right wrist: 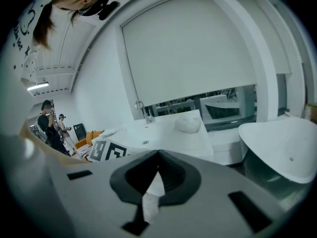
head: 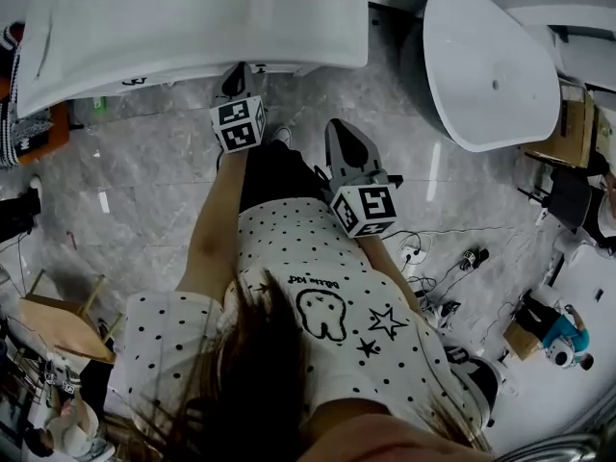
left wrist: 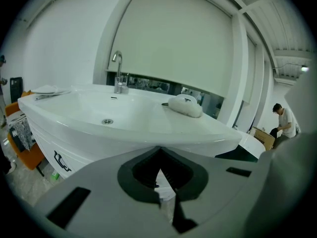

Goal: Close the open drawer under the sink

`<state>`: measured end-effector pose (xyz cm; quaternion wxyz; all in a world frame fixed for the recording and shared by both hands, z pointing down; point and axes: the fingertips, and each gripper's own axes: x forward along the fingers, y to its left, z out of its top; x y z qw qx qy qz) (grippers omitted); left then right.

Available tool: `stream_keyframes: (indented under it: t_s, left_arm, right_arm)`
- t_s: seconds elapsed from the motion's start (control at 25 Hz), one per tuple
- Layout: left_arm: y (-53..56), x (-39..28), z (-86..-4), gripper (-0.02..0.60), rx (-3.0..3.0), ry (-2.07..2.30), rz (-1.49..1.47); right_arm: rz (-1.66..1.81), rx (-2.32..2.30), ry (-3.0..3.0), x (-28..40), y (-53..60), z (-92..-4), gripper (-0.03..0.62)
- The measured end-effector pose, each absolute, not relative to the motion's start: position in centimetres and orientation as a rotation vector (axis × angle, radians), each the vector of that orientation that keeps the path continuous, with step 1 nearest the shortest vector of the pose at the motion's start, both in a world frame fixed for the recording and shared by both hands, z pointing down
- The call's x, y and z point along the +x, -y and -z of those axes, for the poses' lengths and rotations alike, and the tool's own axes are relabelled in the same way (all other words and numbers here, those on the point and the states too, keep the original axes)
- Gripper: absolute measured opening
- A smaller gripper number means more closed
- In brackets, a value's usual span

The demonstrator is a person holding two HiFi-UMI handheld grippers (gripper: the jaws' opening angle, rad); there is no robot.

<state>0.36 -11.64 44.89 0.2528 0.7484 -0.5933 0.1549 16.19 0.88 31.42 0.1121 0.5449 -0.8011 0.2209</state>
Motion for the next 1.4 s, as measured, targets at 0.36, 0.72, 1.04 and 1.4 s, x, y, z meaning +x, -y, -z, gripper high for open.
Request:
stream_keyframes:
  t_s: [0.36, 0.72, 1.04, 1.4]
  left_arm:
    - [12.7, 1.8, -41.7, 0.005, 2.128, 1.609, -0.393]
    - [13.3, 3.8, -34.0, 0.005, 2.292, 1.607, -0.236]
    - [11.3, 4.0, -29.5, 0.005, 2.351, 1.622, -0.155]
    - [8.5, 4.6, -25.0, 0.005, 2.477, 1.636, -0.110]
  right_arm:
    - [-0.600, 1.630, 2.393, 16.9, 0.2, -29.9, 0.014]
    - [-0.532, 1.624, 2.439, 16.6, 1.1, -28.5, 0.014]
    - [-0.515, 1.614, 2.467, 16.6, 1.3, -27.8, 0.014]
    - [-0.526, 1.620, 2.474, 17.1, 0.7, -27.8, 0.014]
